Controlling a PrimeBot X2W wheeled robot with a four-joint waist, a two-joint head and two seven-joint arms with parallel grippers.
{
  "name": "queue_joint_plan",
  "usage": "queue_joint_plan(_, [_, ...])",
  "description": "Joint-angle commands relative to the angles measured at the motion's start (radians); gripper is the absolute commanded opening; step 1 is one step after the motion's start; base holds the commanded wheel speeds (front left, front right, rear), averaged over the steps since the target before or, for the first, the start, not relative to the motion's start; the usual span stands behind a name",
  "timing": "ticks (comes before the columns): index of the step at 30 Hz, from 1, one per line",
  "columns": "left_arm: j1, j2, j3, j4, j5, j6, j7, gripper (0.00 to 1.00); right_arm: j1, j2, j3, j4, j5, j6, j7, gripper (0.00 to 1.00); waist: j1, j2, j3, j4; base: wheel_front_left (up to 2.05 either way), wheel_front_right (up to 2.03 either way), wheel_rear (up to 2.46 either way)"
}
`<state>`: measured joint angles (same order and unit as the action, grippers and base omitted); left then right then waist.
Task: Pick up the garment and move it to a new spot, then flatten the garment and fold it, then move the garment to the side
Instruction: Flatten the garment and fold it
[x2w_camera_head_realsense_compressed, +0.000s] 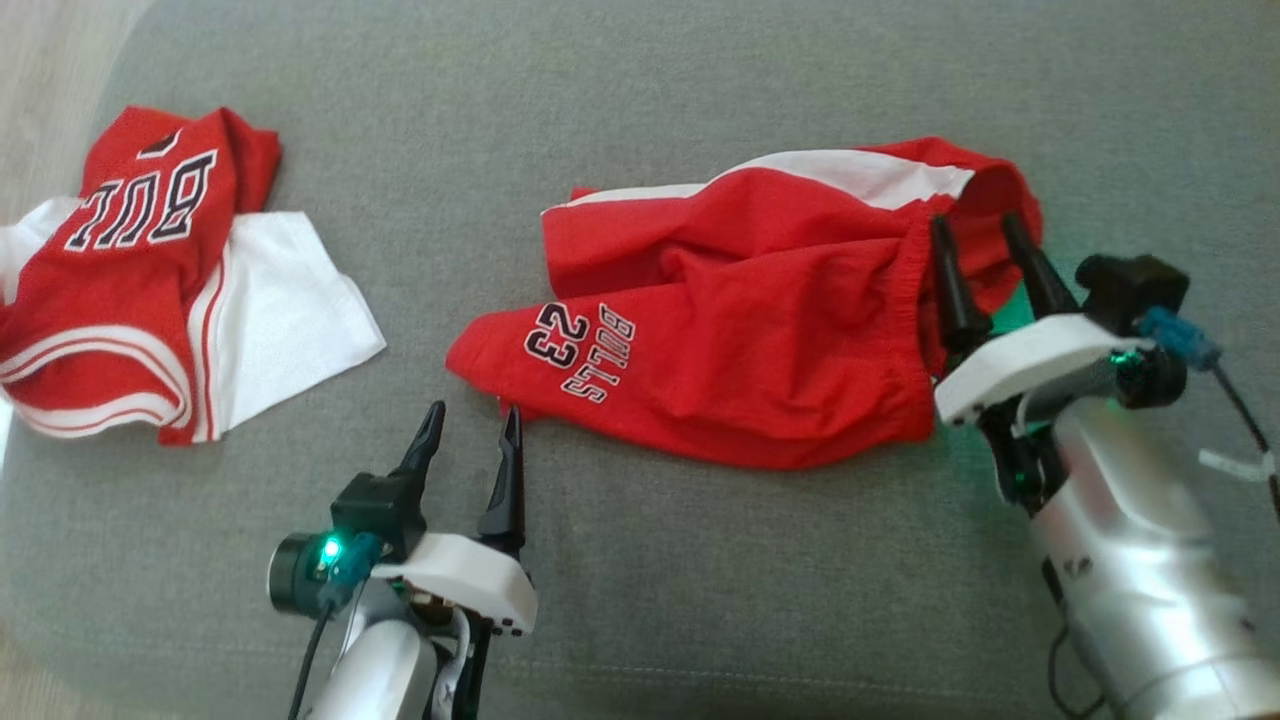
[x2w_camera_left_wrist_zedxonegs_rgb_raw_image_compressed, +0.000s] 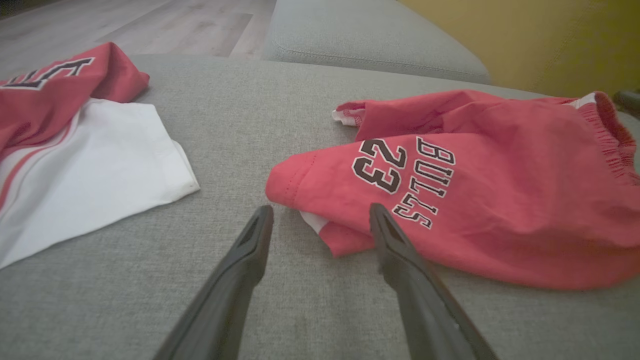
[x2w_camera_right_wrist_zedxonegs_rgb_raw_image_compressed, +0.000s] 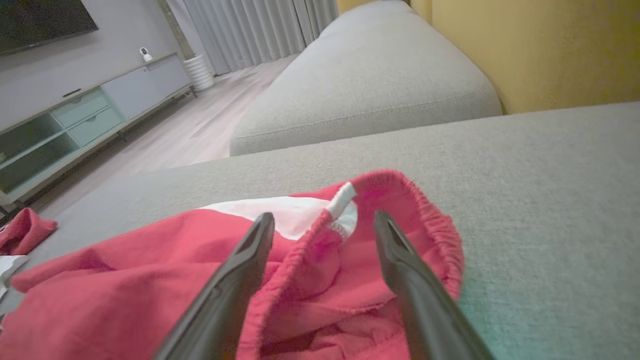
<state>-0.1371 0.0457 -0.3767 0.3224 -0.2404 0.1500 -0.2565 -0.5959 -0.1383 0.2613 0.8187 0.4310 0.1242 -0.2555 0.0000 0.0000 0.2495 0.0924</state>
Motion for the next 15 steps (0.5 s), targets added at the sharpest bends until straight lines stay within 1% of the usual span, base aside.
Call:
queue_joint_plan(1, [-0.039, 0.004, 0.026, -0.034, -0.002, 0.006, -0.005, 1.00, -0.034, 0.014, 0.010, -0.010, 0.004, 0.007, -0.006, 1.00, 0.0000, 0.0000, 0.009, 0.008, 0.00, 0.00, 0.00])
queue_joint_plan(9, [-0.055, 0.004, 0.016, -0.034, -0.002, 0.012, -0.005, 1.00, -0.150, 0.049, -0.019, 0.122, 0.075, 0.007, -0.006, 1.00, 0.0000, 0.0000, 0.042, 0.018, 0.00, 0.00, 0.00])
queue_joint_plan(10, [-0.057, 0.004, 0.015, -0.034, -0.003, 0.012, -0.005, 1.00, -0.161, 0.052, -0.020, 0.131, 0.080, 0.007, -0.006, 0.96, 0.0000, 0.0000, 0.044, 0.018, 0.00, 0.00, 0.00])
queue_joint_plan(11, [-0.061, 0.004, 0.013, -0.034, -0.004, 0.014, -0.005, 1.00, -0.178, 0.057, -0.022, 0.144, 0.088, 0.007, -0.006, 0.36, 0.0000, 0.0000, 0.048, 0.018, 0.00, 0.00, 0.00])
queue_joint_plan(12, [-0.062, 0.004, 0.012, -0.034, -0.005, 0.014, -0.005, 1.00, -0.182, 0.059, -0.024, 0.150, 0.093, 0.007, -0.006, 0.00, 0.0000, 0.0000, 0.049, 0.019, 0.00, 0.00, 0.00])
queue_joint_plan(15, [-0.067, 0.004, 0.010, -0.033, -0.007, 0.016, -0.005, 1.00, -0.197, 0.062, -0.024, 0.159, 0.103, 0.007, -0.006, 0.00, 0.0000, 0.0000, 0.050, 0.019, 0.00, 0.00, 0.00])
